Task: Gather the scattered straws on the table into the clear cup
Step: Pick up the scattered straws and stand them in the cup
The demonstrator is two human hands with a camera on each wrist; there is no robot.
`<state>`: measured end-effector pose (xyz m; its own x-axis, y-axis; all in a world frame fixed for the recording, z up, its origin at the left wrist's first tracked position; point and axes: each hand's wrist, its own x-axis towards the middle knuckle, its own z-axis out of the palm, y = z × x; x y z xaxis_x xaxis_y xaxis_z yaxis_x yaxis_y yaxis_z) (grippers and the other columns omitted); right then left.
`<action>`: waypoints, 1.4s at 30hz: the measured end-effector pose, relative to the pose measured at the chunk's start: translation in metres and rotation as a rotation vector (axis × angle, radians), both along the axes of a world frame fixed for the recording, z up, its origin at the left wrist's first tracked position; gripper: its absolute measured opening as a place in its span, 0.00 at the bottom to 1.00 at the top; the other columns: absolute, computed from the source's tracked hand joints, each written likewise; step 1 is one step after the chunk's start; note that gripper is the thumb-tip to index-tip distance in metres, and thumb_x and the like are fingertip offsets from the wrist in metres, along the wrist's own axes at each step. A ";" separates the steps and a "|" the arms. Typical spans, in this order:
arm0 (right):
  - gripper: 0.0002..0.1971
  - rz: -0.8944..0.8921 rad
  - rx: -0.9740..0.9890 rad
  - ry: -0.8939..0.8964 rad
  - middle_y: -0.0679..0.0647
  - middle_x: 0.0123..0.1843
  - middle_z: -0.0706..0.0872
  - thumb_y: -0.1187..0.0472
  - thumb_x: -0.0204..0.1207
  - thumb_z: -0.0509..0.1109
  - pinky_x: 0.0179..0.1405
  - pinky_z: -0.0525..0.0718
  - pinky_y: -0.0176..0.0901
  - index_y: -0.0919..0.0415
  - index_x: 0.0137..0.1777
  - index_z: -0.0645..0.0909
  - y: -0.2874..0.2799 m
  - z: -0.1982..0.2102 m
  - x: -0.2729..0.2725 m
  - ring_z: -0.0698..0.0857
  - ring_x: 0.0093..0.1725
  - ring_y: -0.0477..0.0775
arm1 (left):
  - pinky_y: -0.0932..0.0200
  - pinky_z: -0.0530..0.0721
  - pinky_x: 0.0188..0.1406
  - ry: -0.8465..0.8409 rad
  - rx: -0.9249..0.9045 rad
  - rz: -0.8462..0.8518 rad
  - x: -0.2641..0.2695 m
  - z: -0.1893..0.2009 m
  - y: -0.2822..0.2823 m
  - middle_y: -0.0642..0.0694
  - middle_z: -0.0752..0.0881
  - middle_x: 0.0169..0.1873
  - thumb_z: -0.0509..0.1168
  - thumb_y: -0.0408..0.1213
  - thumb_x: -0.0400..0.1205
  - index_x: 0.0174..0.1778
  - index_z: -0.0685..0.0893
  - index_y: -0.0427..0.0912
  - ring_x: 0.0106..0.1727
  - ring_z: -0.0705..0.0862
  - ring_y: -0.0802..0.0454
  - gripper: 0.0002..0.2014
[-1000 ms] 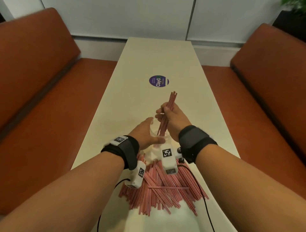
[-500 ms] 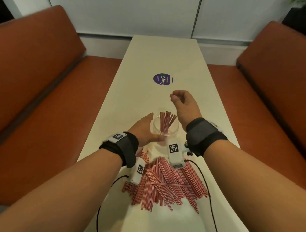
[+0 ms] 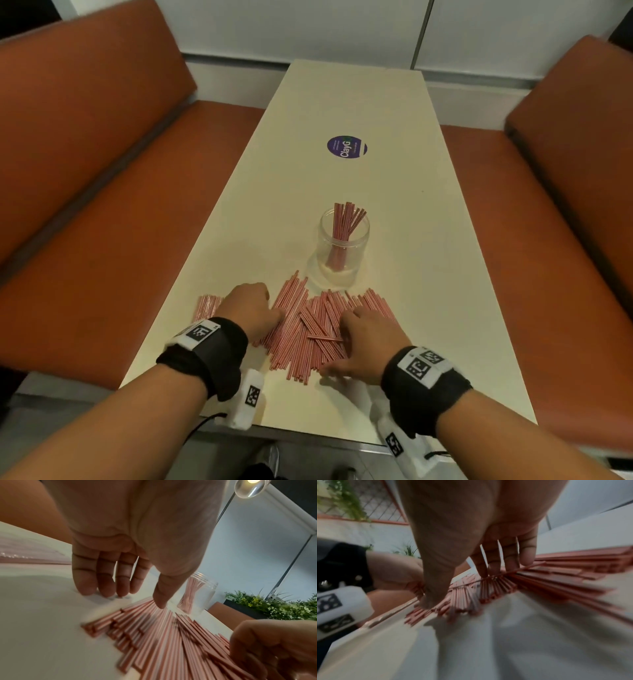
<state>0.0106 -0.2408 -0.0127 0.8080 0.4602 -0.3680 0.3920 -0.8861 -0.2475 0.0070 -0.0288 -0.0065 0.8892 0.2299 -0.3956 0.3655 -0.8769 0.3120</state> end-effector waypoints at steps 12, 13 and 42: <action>0.31 -0.349 0.098 -0.044 0.56 0.64 0.77 0.42 0.72 0.70 0.56 0.80 0.44 0.60 0.69 0.70 0.020 -0.018 0.006 0.81 0.59 0.56 | 0.58 0.77 0.37 0.003 0.004 -0.032 0.005 0.000 -0.018 0.47 0.81 0.38 0.70 0.51 0.78 0.43 0.77 0.42 0.40 0.82 0.46 0.15; 0.28 -0.378 0.090 -0.038 0.58 0.64 0.77 0.45 0.75 0.68 0.54 0.79 0.44 0.61 0.69 0.70 0.022 -0.019 0.008 0.81 0.58 0.57 | 0.58 0.78 0.38 0.004 0.006 -0.049 0.006 0.000 -0.018 0.45 0.83 0.40 0.69 0.49 0.78 0.43 0.79 0.41 0.42 0.83 0.45 0.14; 0.14 -0.495 0.009 0.173 0.61 0.62 0.84 0.63 0.84 0.57 0.50 0.78 0.42 0.66 0.64 0.77 0.015 0.005 0.040 0.84 0.60 0.60 | 0.58 0.79 0.43 0.077 0.054 -0.096 0.024 -0.005 -0.027 0.39 0.86 0.51 0.57 0.29 0.83 0.55 0.81 0.34 0.52 0.86 0.42 0.10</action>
